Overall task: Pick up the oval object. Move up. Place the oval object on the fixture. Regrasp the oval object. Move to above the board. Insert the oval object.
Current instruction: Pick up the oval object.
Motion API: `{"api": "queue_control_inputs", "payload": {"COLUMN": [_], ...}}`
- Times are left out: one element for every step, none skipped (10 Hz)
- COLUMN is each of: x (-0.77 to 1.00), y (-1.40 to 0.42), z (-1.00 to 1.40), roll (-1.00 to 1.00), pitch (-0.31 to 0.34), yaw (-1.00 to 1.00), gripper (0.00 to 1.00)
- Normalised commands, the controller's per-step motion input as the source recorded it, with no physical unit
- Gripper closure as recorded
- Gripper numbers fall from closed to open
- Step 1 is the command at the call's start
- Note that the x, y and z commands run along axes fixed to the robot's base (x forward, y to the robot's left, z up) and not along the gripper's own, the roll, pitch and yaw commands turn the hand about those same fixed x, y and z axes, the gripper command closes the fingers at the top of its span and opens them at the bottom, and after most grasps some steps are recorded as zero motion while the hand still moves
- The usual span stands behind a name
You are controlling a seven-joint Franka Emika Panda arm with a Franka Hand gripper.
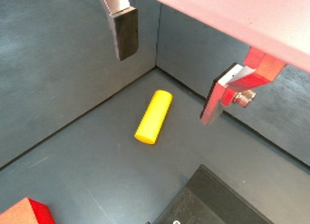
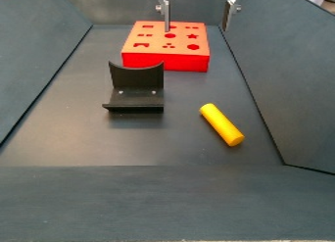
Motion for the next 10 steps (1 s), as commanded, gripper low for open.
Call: {"api": "queue_control_inputs", "payload": {"x": [0.31, 0.07, 0.35, 0.23, 0.01, -0.05, -0.08, -0.07, -0.04, -0.03], "y": [0.14, 0.25, 0.07, 0.21, 0.20, 0.33, 0.31, 0.27, 0.25, 0.00], "z": [-0.73, -1.00, -1.00, -1.00, -1.00, -0.99, -1.00, -0.99, -0.95, -0.94], "roll": [0.02, 0.00, 0.06, 0.05, 0.06, 0.05, 0.05, 0.08, 0.12, 0.16], "pitch": [0.067, 0.004, 0.000, -0.040, -0.094, -0.133, -0.121, -0.123, -0.121, -0.113], "yaw": [0.00, -0.27, -0.09, 0.03, 0.27, 0.65, 0.68, 0.58, 0.49, 0.27], "gripper": [0.00, 0.00, 0.00, 0.00, 0.00, 0.00, 0.00, 0.00, 0.00, 0.00]}}
